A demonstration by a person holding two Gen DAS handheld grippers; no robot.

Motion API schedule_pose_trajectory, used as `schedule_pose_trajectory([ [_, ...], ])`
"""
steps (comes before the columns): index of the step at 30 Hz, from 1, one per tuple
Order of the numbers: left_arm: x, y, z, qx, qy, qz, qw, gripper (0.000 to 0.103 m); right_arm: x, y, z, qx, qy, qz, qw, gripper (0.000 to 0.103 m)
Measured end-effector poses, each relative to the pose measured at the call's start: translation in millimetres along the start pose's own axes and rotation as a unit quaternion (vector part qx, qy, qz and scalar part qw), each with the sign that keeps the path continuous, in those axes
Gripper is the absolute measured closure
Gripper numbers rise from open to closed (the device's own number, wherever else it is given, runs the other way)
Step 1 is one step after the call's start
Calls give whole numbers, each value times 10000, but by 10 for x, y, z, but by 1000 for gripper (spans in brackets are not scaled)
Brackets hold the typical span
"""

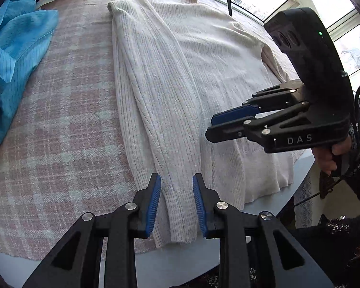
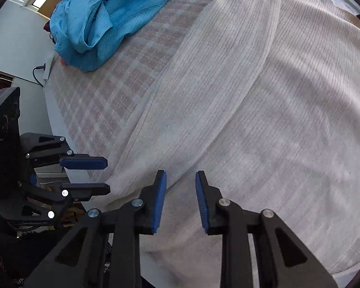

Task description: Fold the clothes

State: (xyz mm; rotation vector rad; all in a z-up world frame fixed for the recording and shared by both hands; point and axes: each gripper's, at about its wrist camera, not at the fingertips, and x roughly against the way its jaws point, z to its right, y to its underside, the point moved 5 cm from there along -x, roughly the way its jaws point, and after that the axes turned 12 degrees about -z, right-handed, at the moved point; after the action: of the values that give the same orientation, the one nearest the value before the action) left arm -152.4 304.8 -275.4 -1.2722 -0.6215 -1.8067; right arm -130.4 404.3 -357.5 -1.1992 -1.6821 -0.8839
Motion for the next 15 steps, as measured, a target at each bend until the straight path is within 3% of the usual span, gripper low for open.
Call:
schedule_pose_trajectory([
  [5,-79,-54,-46,-140,-170,-177,9996,86,-25,171,-111,-16,143,334,9993,77],
  [11,-110,-61,-77,-163,-189,-123,9996,97,12,213,-177,45,135,523,9985,77],
  [15,-19,-46,-59,-224,-367,50,9991,99,63,192,-243,152,44,650,9978,77],
])
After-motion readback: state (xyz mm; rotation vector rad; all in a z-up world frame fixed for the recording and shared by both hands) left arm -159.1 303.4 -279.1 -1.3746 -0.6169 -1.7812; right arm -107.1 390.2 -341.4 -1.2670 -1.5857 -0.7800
